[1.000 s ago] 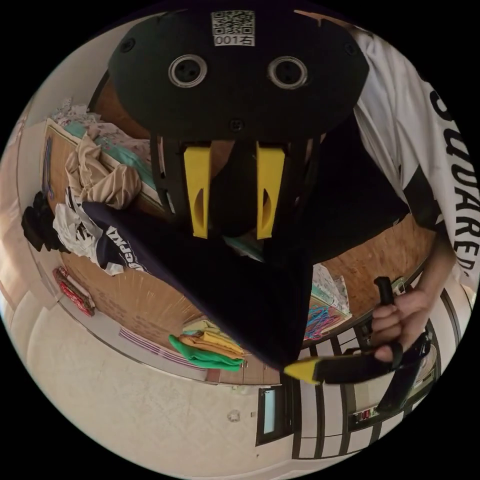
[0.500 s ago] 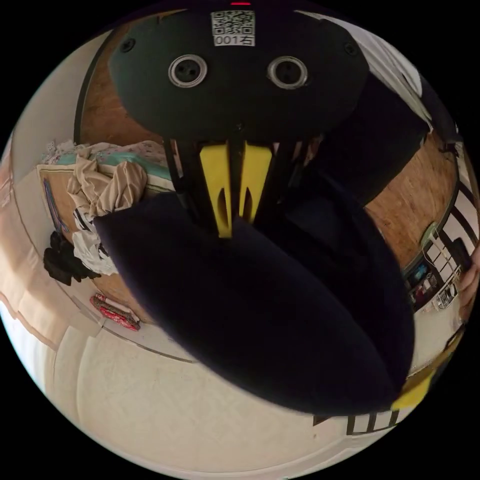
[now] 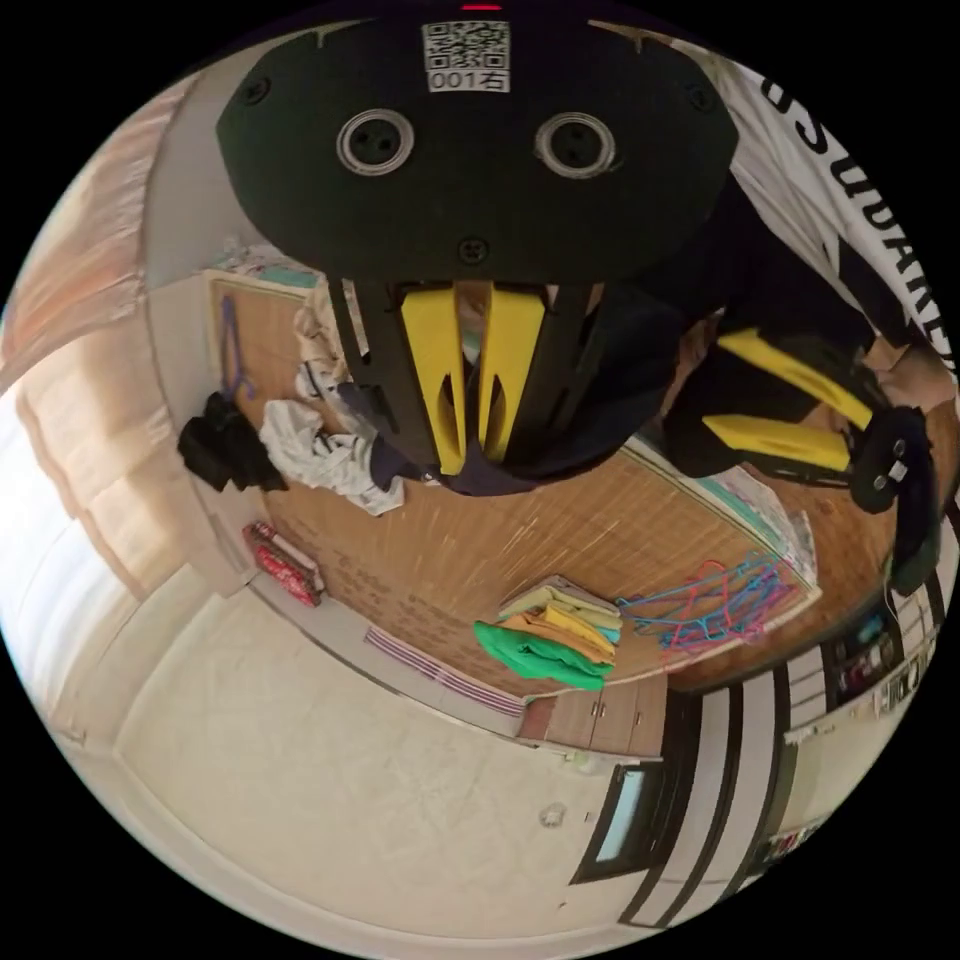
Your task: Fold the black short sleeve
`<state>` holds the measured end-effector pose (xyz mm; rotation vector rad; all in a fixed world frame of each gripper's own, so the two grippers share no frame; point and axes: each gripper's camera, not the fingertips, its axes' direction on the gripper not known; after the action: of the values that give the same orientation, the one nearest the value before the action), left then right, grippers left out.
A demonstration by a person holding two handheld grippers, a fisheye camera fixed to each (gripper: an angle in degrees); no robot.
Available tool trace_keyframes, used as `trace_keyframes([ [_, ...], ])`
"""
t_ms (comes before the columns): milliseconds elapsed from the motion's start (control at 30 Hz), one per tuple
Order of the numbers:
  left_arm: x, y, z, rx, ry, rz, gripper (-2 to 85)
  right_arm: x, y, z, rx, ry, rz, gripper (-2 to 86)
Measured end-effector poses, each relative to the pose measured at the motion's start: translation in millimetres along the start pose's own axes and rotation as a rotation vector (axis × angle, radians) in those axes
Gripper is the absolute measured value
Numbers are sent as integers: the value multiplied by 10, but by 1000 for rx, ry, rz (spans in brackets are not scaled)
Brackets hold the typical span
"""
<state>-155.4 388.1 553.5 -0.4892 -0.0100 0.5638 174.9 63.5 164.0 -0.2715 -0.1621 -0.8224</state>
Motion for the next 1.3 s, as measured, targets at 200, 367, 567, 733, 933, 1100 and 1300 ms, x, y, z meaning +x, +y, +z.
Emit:
trace_keyframes([
  [200, 156, -191, 440, -85, -102, -37, 184, -158, -315, -272, 82, 21, -56, 17],
  [367, 42, -202, 495, -58, -432, -108, 120, -94, -354, -552, 206, -43, -72, 17],
  [567, -104, -170, -161, 166, -462, -132, -8, 196, -238, -416, 149, -165, -102, 18],
  [733, -59, -216, -495, 190, -517, -74, -9, 344, -149, -86, 68, -355, -84, 20],
  [933, -27, -306, -688, 167, -538, -97, -10, 128, -120, 396, -164, -416, -250, 22],
  [1100, -133, -417, -577, -113, -586, -165, -10, -236, 116, 821, -340, -433, -349, 30],
  [1300, -42, -303, -452, -294, -550, -197, -10, -507, 667, 1327, -520, -370, -289, 85],
])
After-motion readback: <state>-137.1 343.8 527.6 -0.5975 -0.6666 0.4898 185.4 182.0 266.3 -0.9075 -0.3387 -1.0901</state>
